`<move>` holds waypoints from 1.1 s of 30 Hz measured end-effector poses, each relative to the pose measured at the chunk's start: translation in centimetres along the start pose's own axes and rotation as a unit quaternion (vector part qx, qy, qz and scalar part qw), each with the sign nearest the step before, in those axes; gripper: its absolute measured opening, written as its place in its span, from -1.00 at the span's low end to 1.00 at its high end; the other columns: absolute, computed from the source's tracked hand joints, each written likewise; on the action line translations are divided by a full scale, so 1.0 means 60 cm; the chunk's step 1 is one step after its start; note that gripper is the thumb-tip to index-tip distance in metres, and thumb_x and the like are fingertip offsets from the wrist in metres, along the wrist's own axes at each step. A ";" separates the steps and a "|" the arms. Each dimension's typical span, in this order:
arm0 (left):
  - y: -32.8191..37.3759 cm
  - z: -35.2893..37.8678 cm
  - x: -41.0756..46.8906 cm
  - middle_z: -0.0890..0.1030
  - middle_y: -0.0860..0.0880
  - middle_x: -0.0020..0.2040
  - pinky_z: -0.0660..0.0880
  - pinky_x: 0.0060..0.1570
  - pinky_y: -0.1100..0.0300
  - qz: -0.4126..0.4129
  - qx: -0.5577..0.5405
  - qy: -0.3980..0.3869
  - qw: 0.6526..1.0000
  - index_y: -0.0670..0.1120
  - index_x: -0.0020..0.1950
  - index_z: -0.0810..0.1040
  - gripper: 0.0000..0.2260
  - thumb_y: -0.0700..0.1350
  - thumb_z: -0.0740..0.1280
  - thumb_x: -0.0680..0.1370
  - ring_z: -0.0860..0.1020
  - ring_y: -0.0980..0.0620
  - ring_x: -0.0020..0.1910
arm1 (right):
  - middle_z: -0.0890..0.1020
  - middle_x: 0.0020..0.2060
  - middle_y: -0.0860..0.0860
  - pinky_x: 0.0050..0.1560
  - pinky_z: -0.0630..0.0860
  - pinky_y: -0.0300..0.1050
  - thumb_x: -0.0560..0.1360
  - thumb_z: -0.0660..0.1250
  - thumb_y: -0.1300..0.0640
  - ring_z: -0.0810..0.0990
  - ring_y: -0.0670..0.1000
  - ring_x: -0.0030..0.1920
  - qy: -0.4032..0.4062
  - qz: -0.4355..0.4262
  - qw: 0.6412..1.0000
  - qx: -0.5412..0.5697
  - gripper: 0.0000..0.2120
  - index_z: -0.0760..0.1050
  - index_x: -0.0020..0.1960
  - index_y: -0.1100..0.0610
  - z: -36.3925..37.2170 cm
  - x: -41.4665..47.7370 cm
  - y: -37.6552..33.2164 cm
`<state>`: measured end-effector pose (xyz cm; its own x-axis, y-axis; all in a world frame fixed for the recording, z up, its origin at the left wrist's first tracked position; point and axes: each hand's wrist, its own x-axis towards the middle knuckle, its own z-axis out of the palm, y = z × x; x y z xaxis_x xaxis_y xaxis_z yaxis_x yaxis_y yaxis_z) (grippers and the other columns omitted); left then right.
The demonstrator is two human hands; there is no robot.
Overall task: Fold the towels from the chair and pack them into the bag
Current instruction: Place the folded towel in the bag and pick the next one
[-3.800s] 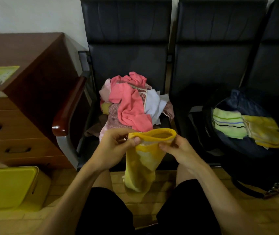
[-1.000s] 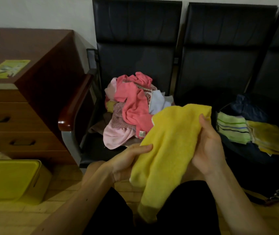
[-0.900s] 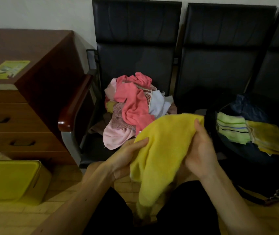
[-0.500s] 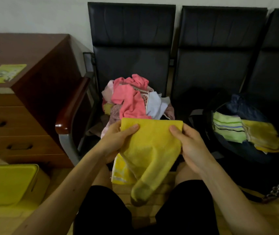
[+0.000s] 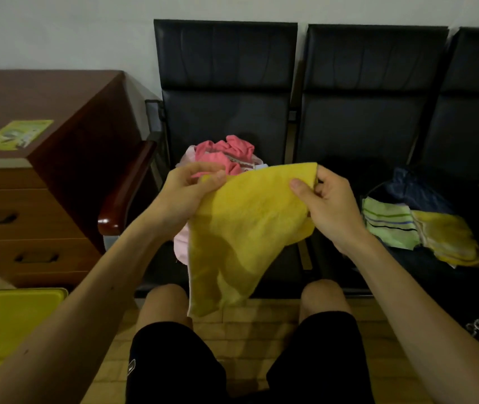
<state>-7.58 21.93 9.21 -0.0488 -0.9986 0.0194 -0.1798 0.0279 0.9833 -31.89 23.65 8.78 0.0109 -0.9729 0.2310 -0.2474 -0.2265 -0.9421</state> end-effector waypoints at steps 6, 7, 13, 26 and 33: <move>0.009 -0.014 0.012 0.50 0.22 0.10 0.54 -0.21 0.42 0.056 0.037 0.016 0.998 -0.02 0.38 0.53 -0.60 -0.10 0.42 0.55 0.58 0.27 -0.04 | 0.74 -0.09 -0.03 -0.16 0.62 -0.21 0.51 0.42 0.19 0.72 -0.06 -0.07 -0.068 0.039 0.996 0.034 -0.84 0.61 0.08 0.07 -0.013 0.014 -0.021; 0.007 -0.015 0.014 0.49 0.24 0.09 0.53 -0.20 0.41 0.064 0.052 0.023 0.996 -0.02 0.40 0.51 -0.57 -0.09 0.43 0.54 0.55 0.27 -0.02 | 0.74 -0.09 -0.04 -0.18 0.61 -0.24 0.51 0.43 0.20 0.72 -0.07 -0.07 -0.069 0.044 0.996 0.038 -0.83 0.62 0.09 0.08 -0.013 0.014 -0.023; 0.000 -0.017 0.008 0.55 0.11 0.21 0.60 0.06 0.19 0.076 0.063 -0.009 0.995 0.05 0.41 0.50 -0.45 0.00 0.50 0.42 0.58 0.11 0.17 | 0.72 -0.20 -0.08 -0.27 0.59 -0.31 0.48 0.47 0.18 0.71 -0.14 -0.17 -0.041 0.089 0.995 0.030 -0.87 0.61 0.01 0.07 -0.015 0.012 -0.021; -0.016 -0.013 0.012 0.65 0.17 -0.07 0.56 -0.06 0.37 0.105 0.256 -0.069 0.958 0.02 0.17 0.66 -0.70 -0.02 0.52 0.45 0.63 0.27 -0.07 | 0.70 -0.09 -0.05 -0.13 0.60 -0.30 0.39 0.52 0.32 0.70 -0.12 -0.10 -0.063 0.045 0.997 -0.002 -0.59 0.56 0.20 0.13 -0.028 0.008 -0.006; -0.020 -0.010 0.018 0.66 -0.18 -0.24 0.60 -0.11 -0.06 0.125 0.354 -0.011 0.927 -0.16 -0.15 0.67 -0.69 0.10 0.49 0.45 0.63 -0.12 -0.22 | 0.65 -0.16 -0.07 -0.10 0.51 -0.50 0.42 0.53 0.16 0.60 -0.25 -0.17 0.008 -0.022 0.980 -0.196 -0.69 0.63 0.16 0.14 -0.031 0.017 0.018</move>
<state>-6.83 20.77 8.19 -0.1946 -0.9559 0.2198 -0.7593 0.2887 0.5833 -33.94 22.49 8.43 0.0146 -0.9609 0.2766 -0.6006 -0.2296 -0.7659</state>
